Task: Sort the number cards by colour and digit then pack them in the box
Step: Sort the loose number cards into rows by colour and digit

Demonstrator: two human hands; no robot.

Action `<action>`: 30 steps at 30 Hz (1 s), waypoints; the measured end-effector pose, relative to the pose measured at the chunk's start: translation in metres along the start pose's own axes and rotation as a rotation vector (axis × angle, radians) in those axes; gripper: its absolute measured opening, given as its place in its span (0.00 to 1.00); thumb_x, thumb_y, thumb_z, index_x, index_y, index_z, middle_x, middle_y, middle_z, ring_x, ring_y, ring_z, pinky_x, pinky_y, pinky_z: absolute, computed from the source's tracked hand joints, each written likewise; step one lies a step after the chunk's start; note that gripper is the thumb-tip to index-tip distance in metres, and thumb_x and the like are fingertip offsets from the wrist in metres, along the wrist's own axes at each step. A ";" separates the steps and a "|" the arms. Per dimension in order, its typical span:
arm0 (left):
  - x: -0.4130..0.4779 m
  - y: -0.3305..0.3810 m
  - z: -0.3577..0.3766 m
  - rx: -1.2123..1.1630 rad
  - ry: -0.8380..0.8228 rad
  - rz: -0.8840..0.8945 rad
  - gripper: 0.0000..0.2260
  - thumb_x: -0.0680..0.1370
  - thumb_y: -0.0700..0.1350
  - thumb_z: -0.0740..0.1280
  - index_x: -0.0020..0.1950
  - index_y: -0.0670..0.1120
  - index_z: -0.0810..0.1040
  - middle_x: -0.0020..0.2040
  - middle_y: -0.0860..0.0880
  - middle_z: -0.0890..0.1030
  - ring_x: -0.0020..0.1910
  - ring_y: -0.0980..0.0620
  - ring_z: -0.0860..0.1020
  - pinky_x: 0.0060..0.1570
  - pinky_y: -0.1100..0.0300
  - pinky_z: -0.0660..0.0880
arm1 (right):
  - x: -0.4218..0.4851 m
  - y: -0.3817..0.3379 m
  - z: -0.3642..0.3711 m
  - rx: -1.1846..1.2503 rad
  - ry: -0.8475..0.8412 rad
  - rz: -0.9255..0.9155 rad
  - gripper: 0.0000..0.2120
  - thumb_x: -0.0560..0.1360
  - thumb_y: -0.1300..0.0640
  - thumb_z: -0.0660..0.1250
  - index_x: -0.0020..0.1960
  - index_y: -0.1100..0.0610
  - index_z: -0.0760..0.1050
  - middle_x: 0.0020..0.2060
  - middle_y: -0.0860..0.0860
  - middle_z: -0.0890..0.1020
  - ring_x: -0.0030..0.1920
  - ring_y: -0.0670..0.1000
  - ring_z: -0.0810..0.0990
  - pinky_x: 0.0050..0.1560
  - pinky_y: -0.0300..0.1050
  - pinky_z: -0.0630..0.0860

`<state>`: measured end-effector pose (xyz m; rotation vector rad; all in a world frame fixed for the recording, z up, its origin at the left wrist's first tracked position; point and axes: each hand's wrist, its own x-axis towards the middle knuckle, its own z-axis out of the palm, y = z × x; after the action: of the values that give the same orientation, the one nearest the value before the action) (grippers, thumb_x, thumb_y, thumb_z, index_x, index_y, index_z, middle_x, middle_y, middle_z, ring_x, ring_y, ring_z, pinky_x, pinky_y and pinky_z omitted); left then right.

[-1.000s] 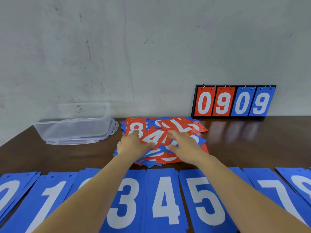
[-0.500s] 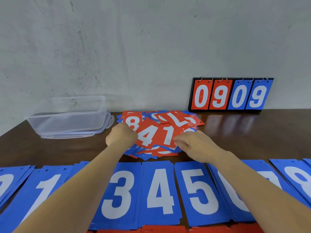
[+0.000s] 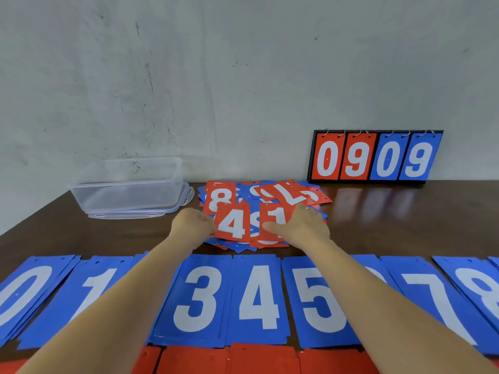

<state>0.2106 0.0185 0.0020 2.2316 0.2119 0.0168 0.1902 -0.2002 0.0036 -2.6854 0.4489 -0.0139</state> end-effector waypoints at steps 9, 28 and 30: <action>0.004 -0.005 0.004 0.003 -0.024 -0.037 0.10 0.80 0.38 0.63 0.39 0.46 0.72 0.38 0.52 0.71 0.43 0.51 0.73 0.43 0.60 0.72 | 0.024 -0.004 0.001 0.068 -0.112 0.164 0.46 0.63 0.42 0.78 0.72 0.57 0.60 0.67 0.56 0.71 0.65 0.57 0.73 0.58 0.51 0.77; -0.037 0.032 -0.002 -0.524 -0.112 -0.165 0.09 0.77 0.44 0.68 0.53 0.40 0.76 0.44 0.42 0.80 0.37 0.50 0.76 0.34 0.60 0.75 | 0.000 -0.015 -0.025 0.828 -0.154 0.216 0.12 0.78 0.64 0.61 0.61 0.62 0.75 0.48 0.58 0.80 0.44 0.55 0.79 0.32 0.43 0.72; -0.041 0.039 0.004 -0.562 -0.090 -0.165 0.10 0.76 0.45 0.70 0.52 0.40 0.76 0.48 0.42 0.81 0.42 0.46 0.79 0.43 0.54 0.80 | -0.013 -0.020 -0.027 0.956 -0.222 0.199 0.09 0.76 0.66 0.60 0.53 0.62 0.78 0.42 0.58 0.79 0.37 0.53 0.75 0.30 0.41 0.68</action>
<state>0.1758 -0.0146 0.0323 1.6470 0.3004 -0.1021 0.1817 -0.1892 0.0373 -1.6778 0.4766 0.1004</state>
